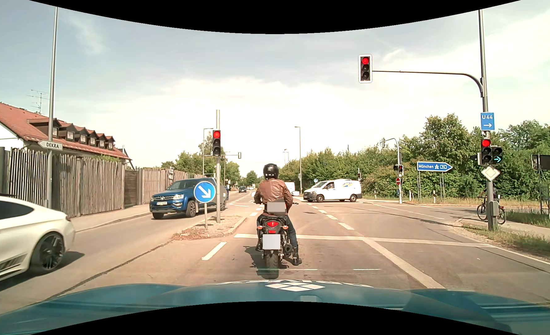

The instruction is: Follow the waypoints while adhering to traffic rules and regulations

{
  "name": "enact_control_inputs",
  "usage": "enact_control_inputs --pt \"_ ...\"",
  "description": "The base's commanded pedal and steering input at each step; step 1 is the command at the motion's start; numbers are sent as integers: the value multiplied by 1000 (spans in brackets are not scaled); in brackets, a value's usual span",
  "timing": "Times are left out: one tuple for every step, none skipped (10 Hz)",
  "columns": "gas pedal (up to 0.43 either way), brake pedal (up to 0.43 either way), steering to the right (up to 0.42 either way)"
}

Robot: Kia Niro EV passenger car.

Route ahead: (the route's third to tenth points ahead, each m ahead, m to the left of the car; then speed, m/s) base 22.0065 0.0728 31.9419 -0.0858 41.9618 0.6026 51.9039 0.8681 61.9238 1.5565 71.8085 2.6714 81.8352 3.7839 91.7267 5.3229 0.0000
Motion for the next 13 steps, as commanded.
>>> enact_control_inputs --pt "0 323 -9" --pt "0 323 -9" --pt "0 323 -9" --pt "0 323 -9" --pt "0 323 -9" --pt "0 323 -9" --pt "0 323 -9" --pt "0 323 -9" --pt "0 323 -9" --pt "0 323 -9" --pt "0 323 -9" --pt "0 323 -9" --pt "0 323 -9"
